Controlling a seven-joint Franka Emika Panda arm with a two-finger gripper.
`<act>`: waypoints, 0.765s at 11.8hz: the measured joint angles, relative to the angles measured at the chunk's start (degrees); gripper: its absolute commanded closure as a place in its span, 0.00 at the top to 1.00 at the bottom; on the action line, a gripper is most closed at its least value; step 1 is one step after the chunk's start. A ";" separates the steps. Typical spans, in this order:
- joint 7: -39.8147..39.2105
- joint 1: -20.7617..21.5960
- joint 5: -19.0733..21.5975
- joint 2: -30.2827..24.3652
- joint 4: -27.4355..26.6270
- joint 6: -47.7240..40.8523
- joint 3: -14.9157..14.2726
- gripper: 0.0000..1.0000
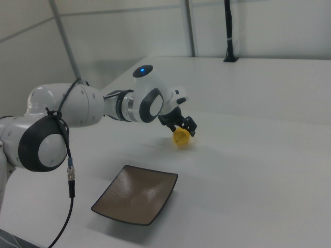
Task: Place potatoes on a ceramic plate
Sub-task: 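Close the gripper around the yellow potato, then lift the potato and carry it over the brown square plate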
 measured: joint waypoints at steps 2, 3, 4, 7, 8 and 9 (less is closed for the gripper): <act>0.00 0.13 -0.41 0.30 0.00 0.33 0.00 0.87; 0.02 0.21 -1.12 0.47 0.00 0.50 0.00 0.75; 0.05 0.29 -2.29 0.63 0.00 0.57 0.01 0.60; 0.05 0.41 -3.13 0.83 0.07 0.70 0.01 0.22; 0.05 0.42 -3.75 0.85 0.07 0.70 0.02 0.22; 0.05 0.42 -4.74 0.85 0.07 0.71 0.06 0.22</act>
